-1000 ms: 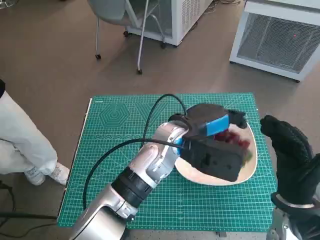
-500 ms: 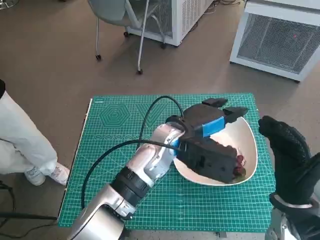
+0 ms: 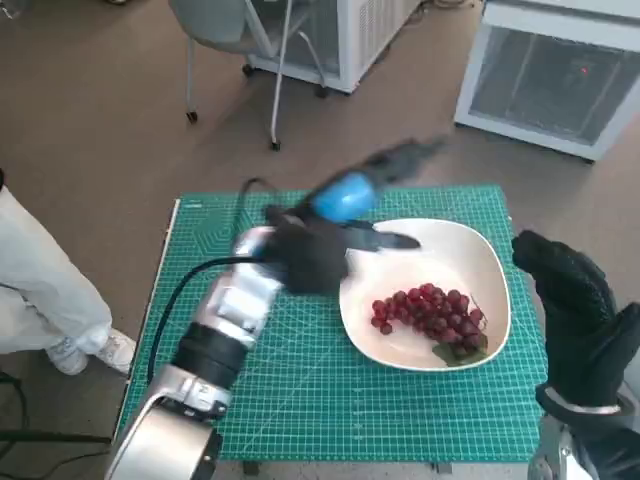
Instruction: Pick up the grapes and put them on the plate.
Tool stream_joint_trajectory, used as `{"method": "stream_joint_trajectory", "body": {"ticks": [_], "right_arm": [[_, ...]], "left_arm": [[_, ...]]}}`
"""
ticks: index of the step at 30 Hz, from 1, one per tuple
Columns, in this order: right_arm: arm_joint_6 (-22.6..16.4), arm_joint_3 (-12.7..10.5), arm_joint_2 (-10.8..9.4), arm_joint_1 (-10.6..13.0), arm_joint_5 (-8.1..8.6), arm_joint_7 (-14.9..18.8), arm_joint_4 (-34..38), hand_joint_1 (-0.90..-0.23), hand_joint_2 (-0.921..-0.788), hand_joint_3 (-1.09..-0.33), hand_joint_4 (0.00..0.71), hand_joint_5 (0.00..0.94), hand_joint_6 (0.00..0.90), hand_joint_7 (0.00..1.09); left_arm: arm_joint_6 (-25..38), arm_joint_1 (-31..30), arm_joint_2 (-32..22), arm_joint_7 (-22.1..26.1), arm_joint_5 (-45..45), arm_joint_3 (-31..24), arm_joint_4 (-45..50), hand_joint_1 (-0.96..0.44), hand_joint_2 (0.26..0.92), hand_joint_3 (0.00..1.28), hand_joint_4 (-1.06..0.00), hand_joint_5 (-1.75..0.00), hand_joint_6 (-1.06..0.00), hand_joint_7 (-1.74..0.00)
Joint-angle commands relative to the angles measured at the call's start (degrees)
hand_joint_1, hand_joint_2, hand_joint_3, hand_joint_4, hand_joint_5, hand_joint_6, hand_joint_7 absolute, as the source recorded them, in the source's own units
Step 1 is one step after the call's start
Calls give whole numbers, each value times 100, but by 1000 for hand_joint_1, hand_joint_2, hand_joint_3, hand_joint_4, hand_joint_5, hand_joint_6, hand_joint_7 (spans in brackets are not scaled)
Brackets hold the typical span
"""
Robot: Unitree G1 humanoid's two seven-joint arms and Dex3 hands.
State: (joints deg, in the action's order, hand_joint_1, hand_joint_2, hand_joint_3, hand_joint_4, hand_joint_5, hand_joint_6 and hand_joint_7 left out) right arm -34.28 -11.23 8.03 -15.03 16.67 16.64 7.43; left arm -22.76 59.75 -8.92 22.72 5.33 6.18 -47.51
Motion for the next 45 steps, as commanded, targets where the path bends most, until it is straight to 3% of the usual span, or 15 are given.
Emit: {"method": "stream_joint_trajectory", "body": {"ticks": [1,6,15,31,45], "right_arm": [[76,40,-40,31,-8,-6,46,-481,-921,-534,566,1,220,649],[59,77,-61,30,-26,-6,49,-480,-921,-535,563,0,219,651],[20,95,-55,10,-41,16,75,-480,-921,-535,558,0,210,653],[6,76,-8,-3,-9,77,166,-485,-921,-535,557,0,204,658],[60,57,36,-33,66,144,160,-491,-921,-533,557,0,201,664]], "left_arm": [[-197,-608,75,1110,-1582,-999,-156,-358,920,39,-33,-14,-164,-31],[-21,-1074,7,1844,-2527,-1546,201,-333,921,50,-66,-24,-179,-35],[103,-1985,-147,2411,-3262,-1994,997,-298,921,69,-100,-25,-180,-28],[746,-3043,-51,2041,-3505,-2014,2494,-329,921,103,-140,-23,-192,-29],[842,-3364,9,1979,-3438,-1917,2707,-337,921,102,-153,-19,-195,-30]]}}
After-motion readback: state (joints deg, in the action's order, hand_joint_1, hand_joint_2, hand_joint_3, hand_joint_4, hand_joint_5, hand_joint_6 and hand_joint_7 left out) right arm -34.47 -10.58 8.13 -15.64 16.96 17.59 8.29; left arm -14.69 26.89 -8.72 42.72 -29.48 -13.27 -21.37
